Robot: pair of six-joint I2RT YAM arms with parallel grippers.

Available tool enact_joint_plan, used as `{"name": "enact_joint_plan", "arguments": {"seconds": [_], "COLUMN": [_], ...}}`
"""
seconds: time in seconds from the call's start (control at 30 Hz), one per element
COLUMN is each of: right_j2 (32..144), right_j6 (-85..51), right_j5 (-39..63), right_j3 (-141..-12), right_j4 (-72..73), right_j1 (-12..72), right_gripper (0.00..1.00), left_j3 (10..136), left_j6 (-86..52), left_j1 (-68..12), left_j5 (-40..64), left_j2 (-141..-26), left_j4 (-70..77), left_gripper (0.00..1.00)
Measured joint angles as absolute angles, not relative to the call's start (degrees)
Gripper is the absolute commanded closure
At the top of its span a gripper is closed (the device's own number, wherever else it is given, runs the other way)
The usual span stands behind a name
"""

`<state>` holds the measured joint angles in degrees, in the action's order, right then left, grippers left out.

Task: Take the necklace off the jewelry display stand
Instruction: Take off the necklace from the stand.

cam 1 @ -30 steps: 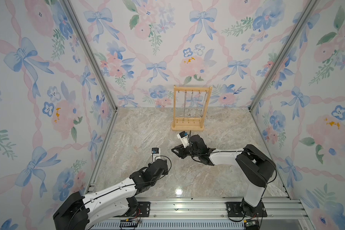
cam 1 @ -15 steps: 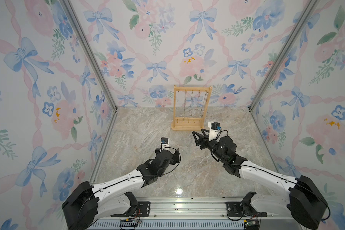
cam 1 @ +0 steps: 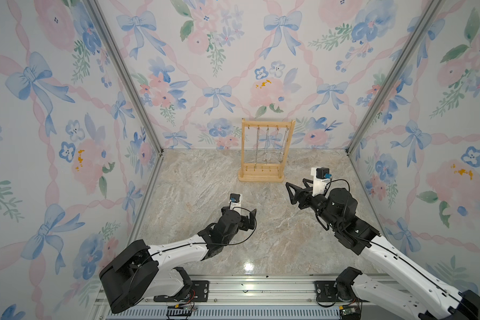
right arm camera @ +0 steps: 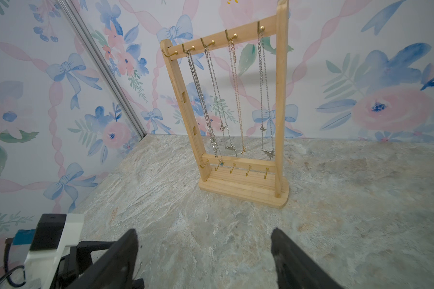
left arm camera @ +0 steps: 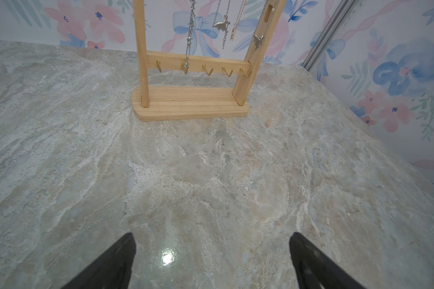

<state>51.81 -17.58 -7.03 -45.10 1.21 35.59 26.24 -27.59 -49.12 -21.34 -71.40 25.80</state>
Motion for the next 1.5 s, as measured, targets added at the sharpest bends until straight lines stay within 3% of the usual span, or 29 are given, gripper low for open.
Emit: {"name": "enact_joint_plan", "arguments": {"seconds": [0.27, 0.43, 0.87, 1.17, 1.5], "right_j2": [60.7, 71.2, 99.7, 110.0, 115.9], "right_j6": [-22.2, -25.2, -25.8, -20.6, -18.4], "right_j5": [-1.4, -0.8, -7.6, -13.6, -16.0], "right_j3": [-61.4, -72.2, -103.0, -115.4, -119.3], "right_j4": [-8.1, -11.4, -20.3, -20.9, -20.8], "right_j1": [35.3, 36.2, 39.2, 39.2, 37.8], "right_gripper": [0.44, 0.52, 0.58, 0.63, 0.64], "left_j3": [24.1, 23.5, 23.3, 23.0, 23.0], "left_j6": [-27.7, -28.3, -28.8, -28.7, -28.7], "left_j1": [-46.0, -45.1, -43.7, -43.7, -43.7], "left_j5": [-19.9, -19.3, -18.1, -18.1, -17.5], "left_j2": [-69.2, -69.1, -70.3, -70.3, -70.3], "left_j4": [27.4, 28.1, 29.2, 29.4, 29.4], "left_gripper": [0.02, 0.02, 0.02, 0.02, 0.02]}}
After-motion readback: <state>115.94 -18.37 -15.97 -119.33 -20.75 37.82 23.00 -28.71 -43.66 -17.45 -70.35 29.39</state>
